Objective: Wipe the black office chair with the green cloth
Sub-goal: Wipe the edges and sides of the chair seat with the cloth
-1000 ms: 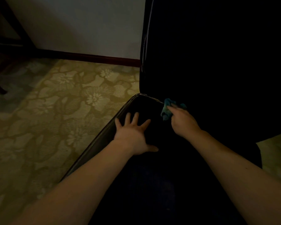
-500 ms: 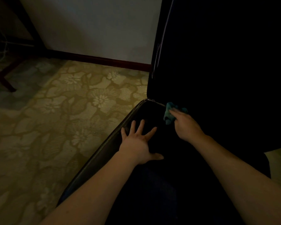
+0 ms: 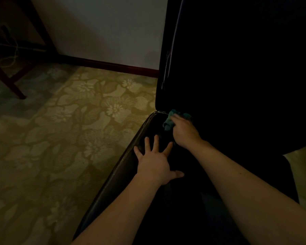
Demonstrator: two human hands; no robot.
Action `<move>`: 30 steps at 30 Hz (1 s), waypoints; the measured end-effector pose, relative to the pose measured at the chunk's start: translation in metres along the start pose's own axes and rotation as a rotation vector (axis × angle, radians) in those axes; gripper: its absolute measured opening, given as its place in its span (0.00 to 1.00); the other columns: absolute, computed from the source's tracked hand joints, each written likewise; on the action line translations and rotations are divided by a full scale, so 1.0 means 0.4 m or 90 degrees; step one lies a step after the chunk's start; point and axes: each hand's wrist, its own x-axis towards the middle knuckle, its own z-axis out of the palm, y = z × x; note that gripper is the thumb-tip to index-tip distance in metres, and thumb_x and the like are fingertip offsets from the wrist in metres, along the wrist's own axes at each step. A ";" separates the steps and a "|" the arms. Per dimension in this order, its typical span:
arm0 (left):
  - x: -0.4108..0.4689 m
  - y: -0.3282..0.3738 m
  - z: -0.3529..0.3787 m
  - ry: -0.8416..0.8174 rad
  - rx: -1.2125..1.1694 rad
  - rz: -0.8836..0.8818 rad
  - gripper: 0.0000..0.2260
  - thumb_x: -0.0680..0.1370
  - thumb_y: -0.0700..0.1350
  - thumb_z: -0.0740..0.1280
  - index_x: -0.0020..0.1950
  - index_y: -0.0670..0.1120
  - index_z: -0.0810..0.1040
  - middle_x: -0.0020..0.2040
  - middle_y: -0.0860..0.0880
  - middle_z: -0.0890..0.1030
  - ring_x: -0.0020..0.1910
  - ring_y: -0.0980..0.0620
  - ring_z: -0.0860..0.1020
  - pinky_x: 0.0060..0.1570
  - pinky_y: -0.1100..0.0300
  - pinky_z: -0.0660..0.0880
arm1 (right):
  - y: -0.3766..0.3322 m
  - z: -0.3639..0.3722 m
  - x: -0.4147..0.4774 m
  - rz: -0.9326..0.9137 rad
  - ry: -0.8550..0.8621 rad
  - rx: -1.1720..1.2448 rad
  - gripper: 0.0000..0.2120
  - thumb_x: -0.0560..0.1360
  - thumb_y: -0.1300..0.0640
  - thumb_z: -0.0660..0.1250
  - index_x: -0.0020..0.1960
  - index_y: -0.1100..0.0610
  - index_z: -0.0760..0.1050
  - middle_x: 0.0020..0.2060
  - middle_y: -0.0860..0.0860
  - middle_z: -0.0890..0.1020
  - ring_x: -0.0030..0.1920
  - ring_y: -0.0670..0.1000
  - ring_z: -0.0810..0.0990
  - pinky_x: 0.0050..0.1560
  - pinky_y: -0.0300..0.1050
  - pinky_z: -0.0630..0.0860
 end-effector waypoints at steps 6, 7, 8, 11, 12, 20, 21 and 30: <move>-0.032 0.001 0.025 0.039 -0.016 -0.023 0.46 0.72 0.73 0.62 0.80 0.60 0.40 0.80 0.44 0.35 0.78 0.36 0.34 0.70 0.27 0.38 | 0.061 -0.006 -0.017 -0.044 -0.036 0.060 0.25 0.81 0.64 0.51 0.77 0.51 0.62 0.77 0.46 0.58 0.77 0.50 0.55 0.75 0.41 0.51; -0.033 0.002 0.028 0.038 -0.017 -0.029 0.46 0.72 0.74 0.62 0.80 0.60 0.40 0.80 0.44 0.34 0.77 0.36 0.33 0.70 0.27 0.38 | 0.064 -0.005 -0.020 -0.041 -0.030 0.055 0.25 0.81 0.64 0.51 0.77 0.51 0.62 0.77 0.47 0.59 0.77 0.50 0.55 0.75 0.42 0.52; -0.032 0.004 0.030 0.037 -0.018 -0.035 0.46 0.71 0.73 0.62 0.80 0.60 0.40 0.80 0.44 0.34 0.77 0.36 0.33 0.70 0.27 0.38 | 0.058 -0.001 -0.021 -0.034 -0.023 0.050 0.25 0.81 0.65 0.51 0.77 0.52 0.61 0.77 0.48 0.59 0.77 0.51 0.55 0.76 0.43 0.52; -0.032 0.011 0.036 0.041 -0.013 -0.047 0.46 0.72 0.73 0.62 0.80 0.60 0.40 0.80 0.44 0.34 0.77 0.35 0.34 0.70 0.27 0.38 | 0.011 0.015 -0.007 -0.005 -0.011 0.047 0.25 0.80 0.65 0.52 0.77 0.54 0.61 0.77 0.50 0.60 0.76 0.52 0.56 0.76 0.46 0.53; -0.034 0.013 0.037 0.045 -0.011 -0.048 0.46 0.72 0.73 0.62 0.80 0.60 0.40 0.80 0.43 0.34 0.77 0.35 0.34 0.69 0.27 0.38 | -0.006 0.019 -0.001 -0.003 -0.003 0.042 0.25 0.80 0.65 0.52 0.77 0.54 0.61 0.77 0.50 0.60 0.76 0.52 0.57 0.76 0.46 0.54; -0.047 0.016 0.051 0.059 -0.016 -0.061 0.46 0.73 0.74 0.58 0.80 0.57 0.38 0.80 0.41 0.33 0.77 0.34 0.33 0.69 0.26 0.39 | -0.079 0.032 0.023 -0.090 -0.050 0.056 0.26 0.80 0.66 0.52 0.77 0.54 0.60 0.78 0.48 0.58 0.77 0.49 0.53 0.76 0.41 0.48; -0.052 0.016 0.054 0.060 -0.019 -0.062 0.45 0.73 0.74 0.58 0.80 0.57 0.38 0.79 0.41 0.33 0.76 0.33 0.32 0.69 0.26 0.39 | -0.069 0.030 0.021 -0.096 -0.061 0.065 0.26 0.80 0.66 0.51 0.77 0.53 0.60 0.78 0.47 0.57 0.77 0.48 0.53 0.75 0.40 0.47; -0.068 0.020 0.065 0.076 -0.026 -0.075 0.45 0.74 0.74 0.57 0.80 0.57 0.38 0.79 0.40 0.33 0.76 0.33 0.33 0.68 0.26 0.38 | -0.059 0.038 0.001 -0.031 -0.039 0.059 0.25 0.81 0.64 0.51 0.76 0.51 0.62 0.77 0.46 0.60 0.77 0.50 0.55 0.77 0.45 0.51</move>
